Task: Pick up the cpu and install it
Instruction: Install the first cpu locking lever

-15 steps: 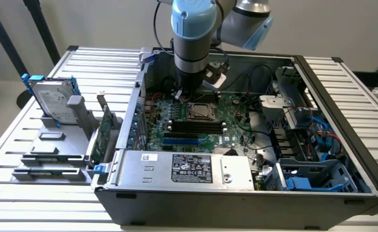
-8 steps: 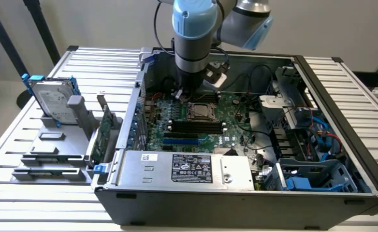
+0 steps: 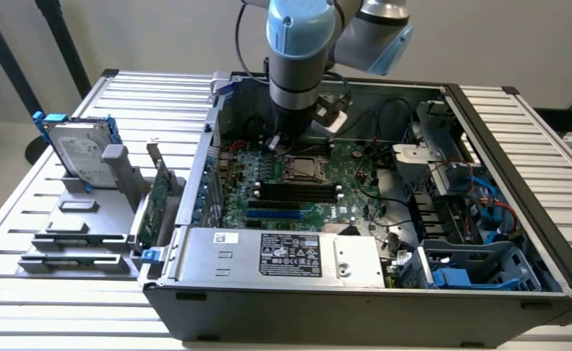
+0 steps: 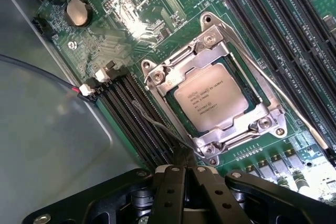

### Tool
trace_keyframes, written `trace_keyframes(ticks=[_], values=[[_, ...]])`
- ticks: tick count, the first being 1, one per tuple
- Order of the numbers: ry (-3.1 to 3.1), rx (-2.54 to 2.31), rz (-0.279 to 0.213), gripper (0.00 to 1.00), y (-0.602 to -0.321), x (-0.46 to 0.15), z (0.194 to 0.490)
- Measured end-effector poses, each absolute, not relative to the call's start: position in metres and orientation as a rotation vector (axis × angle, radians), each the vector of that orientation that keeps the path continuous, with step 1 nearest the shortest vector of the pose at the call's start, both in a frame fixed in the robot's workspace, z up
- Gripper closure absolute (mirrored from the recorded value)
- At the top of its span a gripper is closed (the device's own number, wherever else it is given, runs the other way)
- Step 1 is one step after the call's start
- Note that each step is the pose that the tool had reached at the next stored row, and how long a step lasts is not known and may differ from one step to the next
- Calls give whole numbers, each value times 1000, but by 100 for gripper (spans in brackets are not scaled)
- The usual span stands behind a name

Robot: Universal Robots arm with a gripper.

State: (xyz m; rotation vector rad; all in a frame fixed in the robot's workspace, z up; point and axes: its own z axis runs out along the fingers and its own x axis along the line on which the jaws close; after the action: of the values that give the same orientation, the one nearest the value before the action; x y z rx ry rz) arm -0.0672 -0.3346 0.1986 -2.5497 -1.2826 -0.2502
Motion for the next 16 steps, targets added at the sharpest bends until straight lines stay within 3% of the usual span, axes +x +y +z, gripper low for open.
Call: trace_keyframes(ticks=[16], values=[[-1278,-2555,-204,89,-334,-52,198]])
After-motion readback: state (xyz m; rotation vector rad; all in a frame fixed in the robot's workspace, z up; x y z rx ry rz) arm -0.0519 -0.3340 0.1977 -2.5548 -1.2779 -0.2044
